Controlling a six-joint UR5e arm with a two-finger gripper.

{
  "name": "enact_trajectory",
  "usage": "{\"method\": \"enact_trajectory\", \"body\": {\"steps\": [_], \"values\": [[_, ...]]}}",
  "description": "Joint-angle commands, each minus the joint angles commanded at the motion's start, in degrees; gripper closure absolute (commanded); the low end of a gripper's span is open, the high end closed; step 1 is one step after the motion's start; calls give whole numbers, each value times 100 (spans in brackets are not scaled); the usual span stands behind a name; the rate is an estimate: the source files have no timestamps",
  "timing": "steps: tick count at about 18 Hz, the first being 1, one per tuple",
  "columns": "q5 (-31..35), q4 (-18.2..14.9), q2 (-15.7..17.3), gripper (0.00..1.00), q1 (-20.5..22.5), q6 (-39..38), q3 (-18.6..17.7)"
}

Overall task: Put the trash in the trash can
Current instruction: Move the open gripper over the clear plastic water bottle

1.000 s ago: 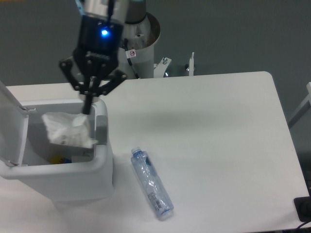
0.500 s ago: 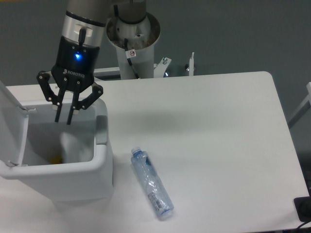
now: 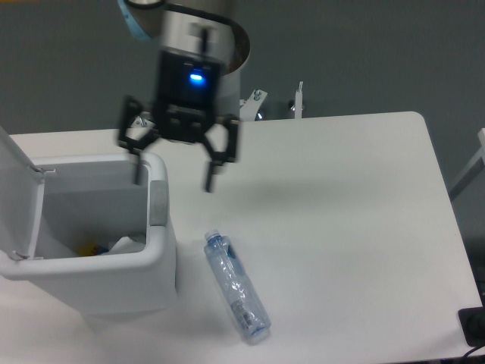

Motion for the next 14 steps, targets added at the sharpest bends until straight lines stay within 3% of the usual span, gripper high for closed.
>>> {"method": "enact_trajectory", "body": {"steps": [2, 5, 9, 14], "values": [[288, 70, -615, 0, 10, 44, 273], [755, 202, -1188, 0, -8, 88, 310], [1212, 220, -1620, 0, -131, 184, 187], [1696, 220, -2217, 0, -508, 387, 283]]}}
